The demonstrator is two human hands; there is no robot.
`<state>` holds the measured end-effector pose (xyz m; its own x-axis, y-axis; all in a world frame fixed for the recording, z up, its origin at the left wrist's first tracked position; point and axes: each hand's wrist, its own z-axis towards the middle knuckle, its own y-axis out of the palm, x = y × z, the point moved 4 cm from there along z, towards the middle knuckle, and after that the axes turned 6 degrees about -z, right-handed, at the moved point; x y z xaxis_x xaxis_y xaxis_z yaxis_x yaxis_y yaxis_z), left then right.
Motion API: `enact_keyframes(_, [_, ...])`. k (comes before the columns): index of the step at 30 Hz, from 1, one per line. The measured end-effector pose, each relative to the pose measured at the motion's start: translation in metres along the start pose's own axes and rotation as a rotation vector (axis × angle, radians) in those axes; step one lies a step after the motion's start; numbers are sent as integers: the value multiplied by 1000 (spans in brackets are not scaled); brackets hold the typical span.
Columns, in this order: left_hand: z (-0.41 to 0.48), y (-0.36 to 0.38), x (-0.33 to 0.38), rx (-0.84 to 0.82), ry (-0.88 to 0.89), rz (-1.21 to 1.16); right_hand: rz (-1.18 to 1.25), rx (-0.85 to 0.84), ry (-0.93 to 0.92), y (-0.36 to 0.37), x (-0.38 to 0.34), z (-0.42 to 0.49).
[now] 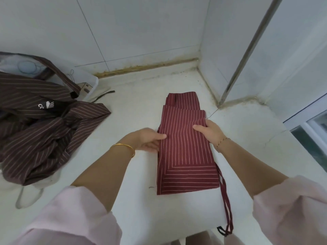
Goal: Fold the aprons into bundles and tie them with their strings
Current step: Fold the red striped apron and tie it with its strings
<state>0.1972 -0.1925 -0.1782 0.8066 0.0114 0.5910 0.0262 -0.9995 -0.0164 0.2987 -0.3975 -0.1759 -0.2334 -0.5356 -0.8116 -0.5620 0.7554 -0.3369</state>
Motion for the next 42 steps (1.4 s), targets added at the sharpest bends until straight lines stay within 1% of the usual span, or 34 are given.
enact_keyframes(2, [7,-6,22,191,197,-63,-26,-59,-12,1,-5,6])
enact_keyframes(3, [9,-5,32,266,264,-61,-57,-95,-19,2,-6,8])
enact_keyframes(5, [17,-4,49,409,339,-17,-111,-154,-25,0,-8,12])
enact_keyframes(7, [29,-4,62,506,371,63,-125,-195,-28,-1,-10,14])
enact_keyframes(9, [39,-2,71,513,380,132,-132,-222,-35,0,-11,17])
enact_keyframes(11, [46,1,80,449,394,150,-106,-239,-32,-1,-11,20])
enact_keyframes(13, [49,2,90,387,462,2,-38,-248,0,-4,-7,26])
enact_keyframes(15, [55,-4,98,407,518,-184,3,-264,35,-7,-5,28])
enact_keyframes(16, [59,-7,100,436,518,-227,-10,-260,37,-8,-4,29])
enact_keyframes(17, [63,-9,100,460,496,-213,-44,-239,21,-8,-2,30])
enact_keyframes(19, [74,-8,101,507,420,-50,-124,-164,-17,-10,1,34])
enact_keyframes(21, [82,-8,101,566,399,50,-175,-115,-43,-9,3,36])
enact_keyframes(27, [86,-12,99,651,445,54,-330,-47,-63,-9,3,44])
enact_keyframes(34, [87,-12,103,687,501,119,-341,28,-60,-9,3,46])
enact_keyframes(37, [87,-12,110,658,427,158,-344,60,-37,-9,6,48])
enact_keyframes(39, [89,-14,112,678,366,116,-388,71,-32,-8,5,49])
enact_keyframes(40, [87,-13,113,711,361,97,-416,74,-33,-8,4,50])
enact_keyframes(41, [85,-13,113,792,383,131,-441,76,-36,-7,3,50])
enact_keyframes(42, [81,-14,113,922,444,261,-461,76,-36,-7,2,50])
